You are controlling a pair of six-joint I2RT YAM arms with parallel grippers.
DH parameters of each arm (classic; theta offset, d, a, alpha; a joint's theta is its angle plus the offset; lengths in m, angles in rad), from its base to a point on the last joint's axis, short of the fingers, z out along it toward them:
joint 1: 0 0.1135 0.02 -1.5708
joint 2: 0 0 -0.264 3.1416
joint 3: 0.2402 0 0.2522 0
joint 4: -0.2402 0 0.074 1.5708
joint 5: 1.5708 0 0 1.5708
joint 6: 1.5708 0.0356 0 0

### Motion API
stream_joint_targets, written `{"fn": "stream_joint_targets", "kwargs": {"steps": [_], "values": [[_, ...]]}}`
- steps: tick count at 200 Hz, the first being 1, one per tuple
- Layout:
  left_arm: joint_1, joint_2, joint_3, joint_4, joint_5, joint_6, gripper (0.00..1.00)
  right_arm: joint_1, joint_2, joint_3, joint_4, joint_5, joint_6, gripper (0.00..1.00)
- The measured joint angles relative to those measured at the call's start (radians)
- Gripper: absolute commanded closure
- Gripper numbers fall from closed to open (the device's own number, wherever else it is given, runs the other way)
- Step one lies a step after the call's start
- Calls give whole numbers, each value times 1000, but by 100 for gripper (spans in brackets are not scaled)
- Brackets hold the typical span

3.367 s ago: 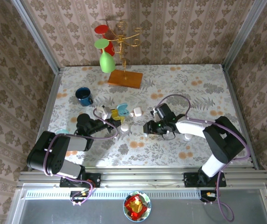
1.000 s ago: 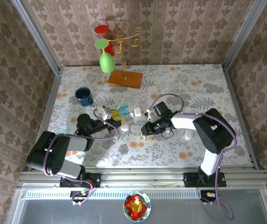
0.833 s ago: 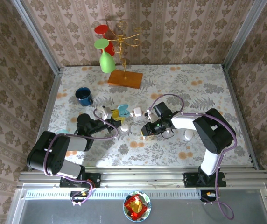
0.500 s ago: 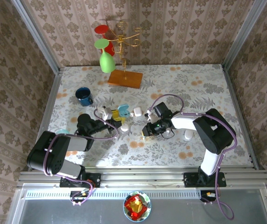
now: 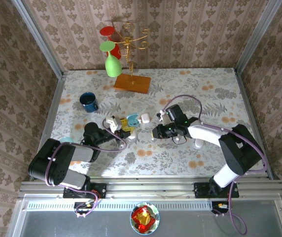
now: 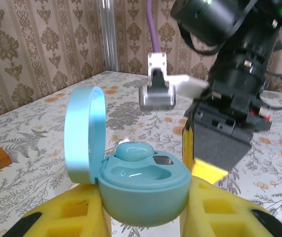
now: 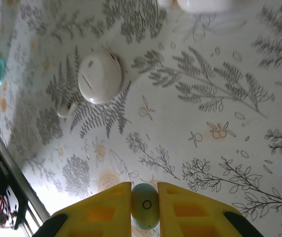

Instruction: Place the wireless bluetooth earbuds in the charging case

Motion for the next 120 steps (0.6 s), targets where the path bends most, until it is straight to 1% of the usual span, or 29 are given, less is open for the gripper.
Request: {"fn": "stream_joint_targets", "kwargs": {"steps": [27, 55, 120], "values": [[-11, 5, 0, 1, -9, 31, 75, 7, -57, 10, -6, 38, 31, 81], [-19, 32, 0, 0, -11, 48, 75, 42, -95, 61, -16, 79, 51, 81], [-19, 49, 0, 0, -33, 69, 75, 111, -98, 206, -38, 108, 55, 81]]}}
